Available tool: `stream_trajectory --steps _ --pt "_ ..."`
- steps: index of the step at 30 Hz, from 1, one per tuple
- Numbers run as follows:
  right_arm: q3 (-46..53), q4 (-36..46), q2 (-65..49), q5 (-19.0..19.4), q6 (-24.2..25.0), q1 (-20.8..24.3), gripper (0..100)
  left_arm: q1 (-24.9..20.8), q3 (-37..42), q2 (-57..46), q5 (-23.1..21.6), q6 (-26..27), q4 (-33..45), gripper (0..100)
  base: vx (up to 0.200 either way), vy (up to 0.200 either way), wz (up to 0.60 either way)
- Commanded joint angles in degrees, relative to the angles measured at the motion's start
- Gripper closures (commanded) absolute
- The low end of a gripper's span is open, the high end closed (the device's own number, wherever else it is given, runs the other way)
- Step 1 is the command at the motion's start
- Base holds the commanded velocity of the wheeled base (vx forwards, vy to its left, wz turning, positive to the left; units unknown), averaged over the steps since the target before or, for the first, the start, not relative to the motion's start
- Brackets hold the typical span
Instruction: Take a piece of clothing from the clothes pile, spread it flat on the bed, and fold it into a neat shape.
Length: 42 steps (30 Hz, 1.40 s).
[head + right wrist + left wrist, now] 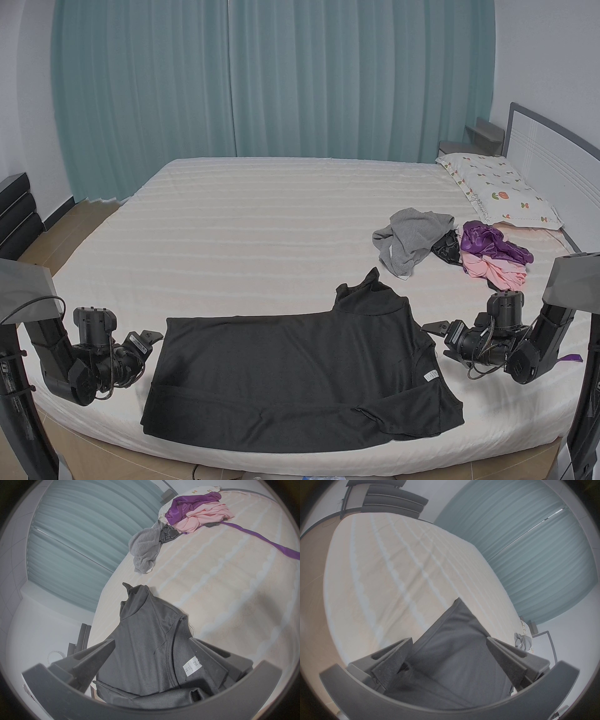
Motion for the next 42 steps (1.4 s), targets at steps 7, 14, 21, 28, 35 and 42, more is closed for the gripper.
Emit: stream_trajectory --steps 7,14,21,28,35,42 --pt "5.24 -0.62 -0.16 -0.43 1.15 2.09 0 0.10 -17.75 11.01 -0.13 8.46 1.42 0 0.000 0.000 0.00" --pt "9.38 -6.15 -0.07 -0.43 3.08 1.04 0 0.01 -31.11 16.28 -0.04 10.04 8.72 0 0.000 0.000 0.00" --pt "15.18 -17.05 0.54 -0.52 8.18 1.22 0 -0.17 -45.26 20.85 -0.04 10.48 19.62 0 0.000 0.000 0.00" --pt "15.44 -17.58 1.34 -0.52 8.18 1.66 0 -0.25 -48.42 23.14 -0.04 11.18 21.29 0 0.000 0.000 0.00" --pt "15.26 -17.58 1.51 -0.52 8.18 1.66 0 -0.17 -48.07 23.14 -0.04 11.71 21.29 0 0.000 0.000 0.00" --pt "14.38 -17.67 1.42 -0.61 7.92 1.74 0 -0.17 -47.37 22.88 -0.04 11.71 21.20 100 0.000 0.000 0.00"
